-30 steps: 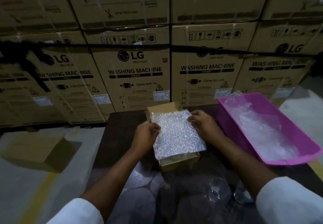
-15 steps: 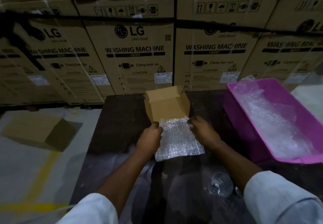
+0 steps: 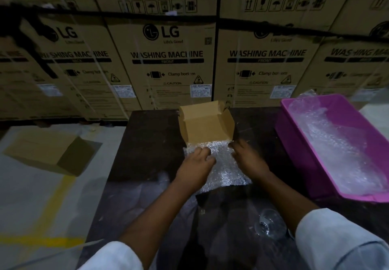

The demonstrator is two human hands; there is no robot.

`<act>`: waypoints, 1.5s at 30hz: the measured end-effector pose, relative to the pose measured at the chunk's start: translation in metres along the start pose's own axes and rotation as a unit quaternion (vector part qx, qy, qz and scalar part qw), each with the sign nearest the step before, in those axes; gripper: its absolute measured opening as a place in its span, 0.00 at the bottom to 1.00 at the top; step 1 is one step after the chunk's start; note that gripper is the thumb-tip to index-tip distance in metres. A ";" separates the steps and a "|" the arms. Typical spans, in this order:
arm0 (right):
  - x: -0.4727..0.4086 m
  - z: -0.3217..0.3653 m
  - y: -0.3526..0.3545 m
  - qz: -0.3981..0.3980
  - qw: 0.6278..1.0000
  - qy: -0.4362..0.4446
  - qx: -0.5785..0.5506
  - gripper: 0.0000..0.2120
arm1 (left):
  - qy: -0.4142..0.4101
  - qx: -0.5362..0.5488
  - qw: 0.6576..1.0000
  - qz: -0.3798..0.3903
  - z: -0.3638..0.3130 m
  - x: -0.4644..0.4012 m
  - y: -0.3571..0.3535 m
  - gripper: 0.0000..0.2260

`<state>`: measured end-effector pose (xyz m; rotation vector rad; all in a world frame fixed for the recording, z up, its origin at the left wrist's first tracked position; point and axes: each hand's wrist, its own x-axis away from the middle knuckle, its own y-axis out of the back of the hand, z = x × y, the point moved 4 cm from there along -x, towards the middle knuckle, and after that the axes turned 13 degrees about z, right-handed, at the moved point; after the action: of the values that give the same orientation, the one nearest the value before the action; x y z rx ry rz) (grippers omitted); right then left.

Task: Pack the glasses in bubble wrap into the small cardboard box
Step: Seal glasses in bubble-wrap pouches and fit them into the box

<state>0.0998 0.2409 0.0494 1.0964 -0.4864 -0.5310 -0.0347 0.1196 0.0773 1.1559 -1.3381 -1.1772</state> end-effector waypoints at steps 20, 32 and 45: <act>-0.012 0.035 -0.008 0.220 0.969 0.027 0.113 0.18 | 0.050 0.008 0.976 0.210 0.003 -0.023 -0.029 0.20; -0.025 0.037 -0.014 0.276 0.952 0.024 0.133 0.25 | 0.086 -0.024 0.966 0.243 0.003 -0.031 -0.032 0.14; -0.028 0.036 -0.028 0.286 0.932 -0.044 0.220 0.21 | 0.098 0.022 0.941 0.324 0.010 -0.045 -0.045 0.24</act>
<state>0.0519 0.2227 0.0339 1.2844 -0.9973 0.0537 -0.0387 0.1614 0.0287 0.7398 -1.4371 -0.5409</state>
